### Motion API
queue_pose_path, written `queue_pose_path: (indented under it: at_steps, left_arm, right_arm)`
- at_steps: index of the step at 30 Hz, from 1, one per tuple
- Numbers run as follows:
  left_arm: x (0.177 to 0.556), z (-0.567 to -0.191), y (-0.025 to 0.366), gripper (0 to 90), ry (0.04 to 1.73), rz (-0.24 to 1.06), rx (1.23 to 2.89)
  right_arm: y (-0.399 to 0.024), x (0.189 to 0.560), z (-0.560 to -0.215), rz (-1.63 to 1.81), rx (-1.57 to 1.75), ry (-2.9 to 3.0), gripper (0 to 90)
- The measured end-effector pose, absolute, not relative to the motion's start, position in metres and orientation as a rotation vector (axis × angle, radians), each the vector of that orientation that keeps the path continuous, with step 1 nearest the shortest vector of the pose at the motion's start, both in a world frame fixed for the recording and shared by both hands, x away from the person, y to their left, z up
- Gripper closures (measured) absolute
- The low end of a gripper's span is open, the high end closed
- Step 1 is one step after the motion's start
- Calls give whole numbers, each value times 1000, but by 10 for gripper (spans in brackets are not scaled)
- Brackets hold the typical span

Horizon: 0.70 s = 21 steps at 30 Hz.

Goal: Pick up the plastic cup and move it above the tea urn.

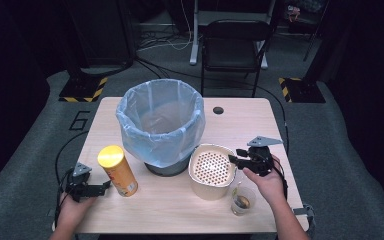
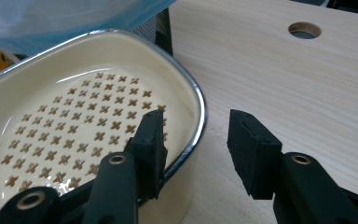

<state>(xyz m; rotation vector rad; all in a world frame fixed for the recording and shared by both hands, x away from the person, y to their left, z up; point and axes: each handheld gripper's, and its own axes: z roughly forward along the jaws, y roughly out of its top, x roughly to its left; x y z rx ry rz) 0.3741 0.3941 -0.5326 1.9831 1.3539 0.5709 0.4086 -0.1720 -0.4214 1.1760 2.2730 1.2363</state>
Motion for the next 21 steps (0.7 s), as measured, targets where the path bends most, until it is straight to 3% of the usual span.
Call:
queue_pose_path:
  at_steps: [18,21]
  left_arm:
    - [374,-532,394,10,1355,563,1992]
    - [374,-532,394,10,1355,563,1992]
  right_arm:
    - [-162,391,-427,1258,1167,2308,578]
    - [-161,388,-426,1272,1185,2300,544]
